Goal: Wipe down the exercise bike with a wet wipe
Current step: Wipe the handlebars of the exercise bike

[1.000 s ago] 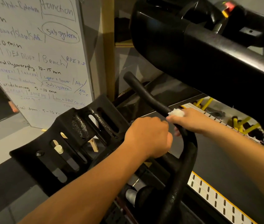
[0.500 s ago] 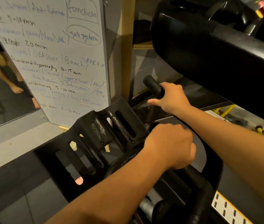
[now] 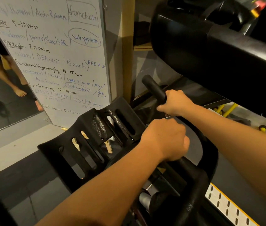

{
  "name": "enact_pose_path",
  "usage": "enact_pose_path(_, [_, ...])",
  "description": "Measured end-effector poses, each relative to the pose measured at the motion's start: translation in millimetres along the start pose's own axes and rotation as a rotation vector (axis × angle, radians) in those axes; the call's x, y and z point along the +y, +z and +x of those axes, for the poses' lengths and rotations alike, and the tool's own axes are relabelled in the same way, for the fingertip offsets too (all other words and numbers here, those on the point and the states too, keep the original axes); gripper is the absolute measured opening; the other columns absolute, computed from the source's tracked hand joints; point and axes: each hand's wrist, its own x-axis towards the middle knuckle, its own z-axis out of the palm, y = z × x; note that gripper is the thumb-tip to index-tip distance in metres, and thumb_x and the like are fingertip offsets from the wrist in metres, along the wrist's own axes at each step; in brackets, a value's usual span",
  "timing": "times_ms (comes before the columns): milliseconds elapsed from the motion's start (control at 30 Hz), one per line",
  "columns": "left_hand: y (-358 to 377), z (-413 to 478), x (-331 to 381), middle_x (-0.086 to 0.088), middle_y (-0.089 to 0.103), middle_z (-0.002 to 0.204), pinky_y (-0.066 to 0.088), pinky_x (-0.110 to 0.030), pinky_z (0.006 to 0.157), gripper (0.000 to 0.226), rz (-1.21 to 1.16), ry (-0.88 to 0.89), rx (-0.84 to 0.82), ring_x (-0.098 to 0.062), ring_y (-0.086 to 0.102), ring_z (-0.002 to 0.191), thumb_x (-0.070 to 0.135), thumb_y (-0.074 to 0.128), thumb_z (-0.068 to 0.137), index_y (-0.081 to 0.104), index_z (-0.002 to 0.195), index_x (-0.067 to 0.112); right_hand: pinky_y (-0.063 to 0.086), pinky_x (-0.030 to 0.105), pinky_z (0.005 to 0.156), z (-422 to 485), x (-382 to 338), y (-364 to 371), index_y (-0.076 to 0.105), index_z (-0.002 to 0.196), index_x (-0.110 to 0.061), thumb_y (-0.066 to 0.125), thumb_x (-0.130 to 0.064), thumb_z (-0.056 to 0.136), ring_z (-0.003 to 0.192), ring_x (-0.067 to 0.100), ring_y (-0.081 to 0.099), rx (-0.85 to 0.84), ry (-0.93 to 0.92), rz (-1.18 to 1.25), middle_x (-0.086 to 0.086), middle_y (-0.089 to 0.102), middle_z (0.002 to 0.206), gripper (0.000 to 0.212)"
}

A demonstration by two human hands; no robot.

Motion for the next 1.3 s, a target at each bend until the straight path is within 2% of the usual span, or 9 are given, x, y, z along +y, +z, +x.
enact_pose_path(133, [-2, -2, 2, 0.000, 0.046, 0.077, 0.040, -0.035, 0.064, 0.023, -0.006, -0.036, -0.007, -0.020, 0.048, 0.070, 0.033, 0.038, 0.096, 0.046, 0.081, 0.018, 0.054, 0.030, 0.057, -38, 35, -6, 0.061, 0.097, -0.015, 0.073, -0.039, 0.072, 0.063, 0.014, 0.064, -0.046, 0.139, -0.173, 0.001, 0.066, 0.071, 0.037])
enact_pose_path(233, [-1, -3, 1, -0.001, 0.053, 0.084, 0.040, -0.036, 0.066, 0.024, -0.055, -0.105, -0.041, -0.019, 0.050, 0.073, 0.034, 0.037, 0.095, 0.050, 0.083, 0.017, 0.052, 0.029, 0.069, -69, 58, -5, 0.056, 0.107, -0.030, 0.065, -0.058, 0.077, 0.078, 0.015, 0.059, 0.020, 0.148, -0.206, -0.004, 0.063, 0.090, 0.042])
enact_pose_path(300, [1, -5, 3, -0.001, 0.053, 0.083, 0.041, -0.036, 0.067, 0.027, -0.081, -0.154, -0.061, -0.020, 0.053, 0.075, 0.036, 0.037, 0.095, 0.052, 0.083, 0.016, 0.047, 0.031, 0.070, -80, 66, -3, 0.047, 0.110, -0.037, 0.037, -0.069, 0.087, 0.081, 0.019, 0.055, 0.035, 0.082, -0.259, -0.003, 0.059, 0.097, 0.041])
enact_pose_path(467, [0, -5, 6, -0.001, 0.054, 0.076, 0.040, -0.033, 0.062, 0.032, -0.084, -0.152, -0.058, -0.017, 0.053, 0.067, 0.037, 0.036, 0.096, 0.056, 0.080, 0.017, 0.037, 0.032, 0.059, -89, 64, 1, 0.020, 0.145, -0.017, 0.026, -0.052, 0.101, 0.066, 0.016, 0.053, -0.001, 0.065, -0.038, -0.002, 0.053, 0.074, 0.056])
enact_pose_path(567, [1, -7, 8, -0.001, 0.050, 0.072, 0.036, -0.033, 0.061, 0.033, -0.042, -0.130, -0.019, -0.017, 0.048, 0.064, 0.035, 0.036, 0.097, 0.049, 0.073, 0.017, 0.045, 0.036, 0.079, -76, 47, -2, -0.002, 0.155, -0.016, 0.036, -0.039, 0.103, 0.095, 0.026, 0.059, -0.027, 0.033, -0.138, 0.010, 0.061, 0.112, 0.069])
enact_pose_path(867, [-4, 0, 6, -0.003, 0.040, 0.072, 0.040, -0.035, 0.063, 0.030, -0.001, -0.022, -0.023, -0.024, 0.043, 0.066, 0.032, 0.036, 0.098, 0.043, 0.074, 0.016, 0.046, 0.044, 0.087, 20, -31, 0, 0.011, 0.154, -0.007, 0.041, -0.023, 0.103, 0.113, 0.037, 0.055, 0.059, -0.107, -0.078, 0.022, 0.052, 0.132, 0.061])
enact_pose_path(1033, [-2, 3, 0, 0.000, 0.042, 0.063, 0.039, -0.031, 0.056, 0.033, 0.002, -0.007, -0.028, -0.018, 0.039, 0.050, 0.037, 0.043, 0.097, 0.044, 0.068, 0.020, 0.047, 0.043, 0.085, 64, -75, -11, 0.001, 0.156, -0.023, 0.039, -0.016, 0.101, 0.108, 0.034, 0.056, 0.055, -0.243, -0.040, 0.017, 0.051, 0.135, 0.067])
enact_pose_path(1167, [-4, 1, 0, 0.001, 0.038, 0.059, 0.039, -0.030, 0.055, 0.037, -0.043, -0.027, 0.076, -0.022, 0.037, 0.048, 0.035, 0.044, 0.094, 0.037, 0.063, 0.016, 0.044, 0.039, 0.083, 74, -85, -11, 0.030, 0.150, -0.033, 0.035, -0.023, 0.103, 0.115, 0.035, 0.054, 0.019, -0.321, -0.065, 0.012, 0.051, 0.140, 0.048])
enact_pose_path(1300, [-9, -3, 5, -0.004, 0.046, 0.080, 0.043, -0.035, 0.068, 0.022, 0.037, -0.055, -0.047, -0.030, 0.053, 0.075, 0.035, 0.041, 0.097, 0.042, 0.083, 0.018, 0.057, 0.038, 0.083, 66, -70, -13, 0.054, 0.128, -0.020, 0.034, -0.040, 0.104, 0.095, 0.022, 0.068, -0.096, -0.089, 0.591, 0.006, 0.065, 0.114, 0.037])
